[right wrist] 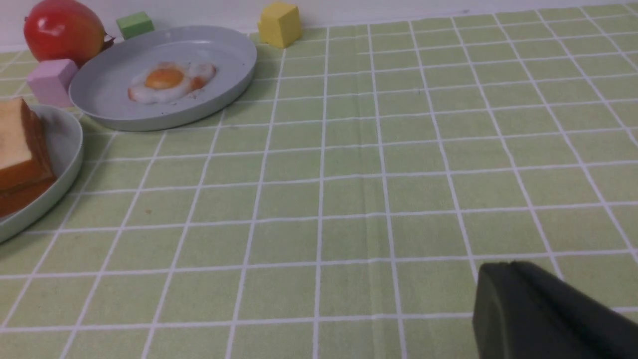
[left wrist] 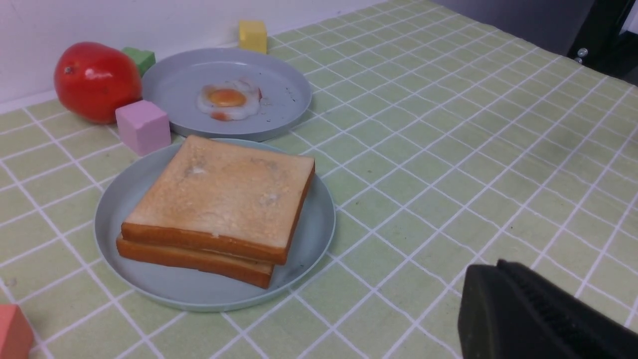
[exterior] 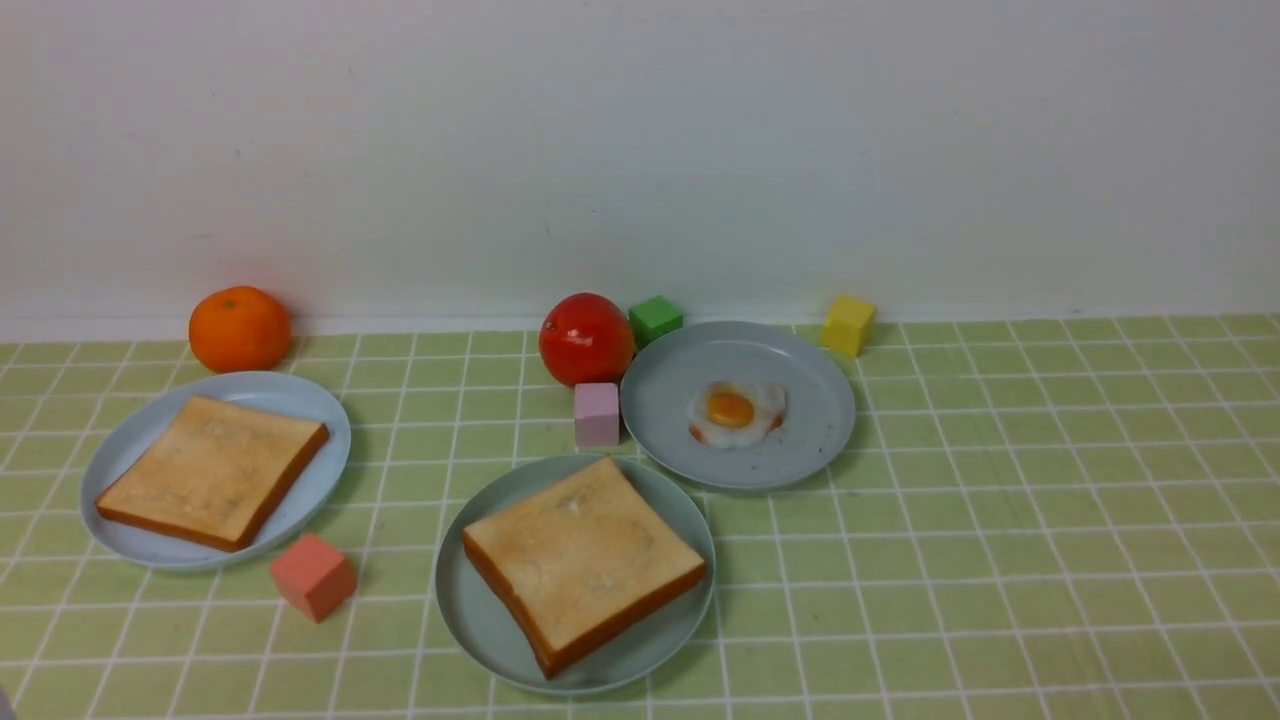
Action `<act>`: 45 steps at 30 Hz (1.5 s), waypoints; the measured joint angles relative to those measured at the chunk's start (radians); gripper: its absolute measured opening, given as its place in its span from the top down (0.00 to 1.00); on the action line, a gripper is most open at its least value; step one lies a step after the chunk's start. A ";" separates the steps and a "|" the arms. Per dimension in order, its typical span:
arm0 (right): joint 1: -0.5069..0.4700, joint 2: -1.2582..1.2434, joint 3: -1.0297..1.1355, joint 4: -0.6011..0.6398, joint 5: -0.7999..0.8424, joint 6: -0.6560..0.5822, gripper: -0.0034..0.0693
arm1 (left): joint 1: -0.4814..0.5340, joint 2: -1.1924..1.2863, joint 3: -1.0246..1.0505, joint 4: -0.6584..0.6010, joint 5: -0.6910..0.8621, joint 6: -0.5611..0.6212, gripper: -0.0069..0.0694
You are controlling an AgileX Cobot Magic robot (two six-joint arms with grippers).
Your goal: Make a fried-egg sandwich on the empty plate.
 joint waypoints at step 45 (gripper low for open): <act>0.000 -0.001 -0.001 0.004 0.004 0.000 0.94 | 0.763 -0.419 0.178 0.046 0.340 -0.184 0.93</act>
